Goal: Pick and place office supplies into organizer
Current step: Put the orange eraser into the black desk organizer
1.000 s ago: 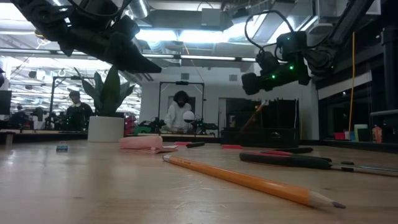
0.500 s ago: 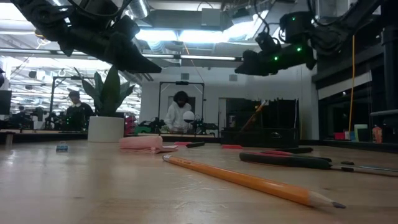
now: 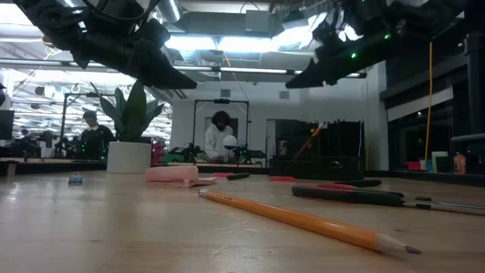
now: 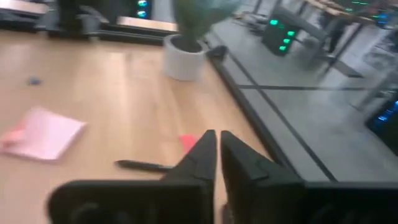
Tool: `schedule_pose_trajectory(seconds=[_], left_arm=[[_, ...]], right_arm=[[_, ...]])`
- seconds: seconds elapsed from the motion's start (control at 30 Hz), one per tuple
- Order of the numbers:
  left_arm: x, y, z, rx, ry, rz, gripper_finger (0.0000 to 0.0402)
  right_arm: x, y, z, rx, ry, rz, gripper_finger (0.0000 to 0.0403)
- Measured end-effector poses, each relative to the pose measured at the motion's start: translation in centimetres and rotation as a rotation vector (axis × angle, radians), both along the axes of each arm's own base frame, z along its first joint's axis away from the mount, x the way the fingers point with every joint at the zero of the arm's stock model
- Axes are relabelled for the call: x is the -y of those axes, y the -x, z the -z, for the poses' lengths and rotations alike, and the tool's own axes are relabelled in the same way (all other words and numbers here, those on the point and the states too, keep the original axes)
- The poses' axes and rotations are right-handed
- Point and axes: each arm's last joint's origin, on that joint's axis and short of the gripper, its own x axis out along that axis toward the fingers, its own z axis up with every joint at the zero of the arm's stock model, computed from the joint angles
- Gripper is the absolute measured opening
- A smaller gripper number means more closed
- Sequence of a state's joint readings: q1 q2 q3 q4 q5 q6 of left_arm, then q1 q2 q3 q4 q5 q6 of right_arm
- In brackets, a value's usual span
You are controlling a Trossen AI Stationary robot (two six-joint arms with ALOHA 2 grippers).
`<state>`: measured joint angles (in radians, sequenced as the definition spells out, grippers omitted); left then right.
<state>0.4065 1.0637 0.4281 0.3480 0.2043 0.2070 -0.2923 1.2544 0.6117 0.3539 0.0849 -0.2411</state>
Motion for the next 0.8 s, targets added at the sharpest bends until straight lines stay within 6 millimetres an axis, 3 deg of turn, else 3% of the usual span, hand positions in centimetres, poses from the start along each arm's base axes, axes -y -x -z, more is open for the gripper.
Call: schedule_pose_trajectory(seconds=[0.17,0.43,0.8], left_arm=[[0.0,-0.1,-0.2,0.021,-0.015,0.009,0.0002],[0.3,-0.2,-0.7,0.081,-0.01,0.125,0.0002],[0.3,-0.2,-0.7,0.075,-0.04,0.136,0.0001]], right_arm=[[-2.6,0.2,-0.8,0.005,-0.028,-0.047,0.001],[-5.9,0.1,-0.1,-0.049,-0.101,-0.119,0.0006],[-7.7,0.5,0.9,-0.144,-0.193,-0.144,0.0006]])
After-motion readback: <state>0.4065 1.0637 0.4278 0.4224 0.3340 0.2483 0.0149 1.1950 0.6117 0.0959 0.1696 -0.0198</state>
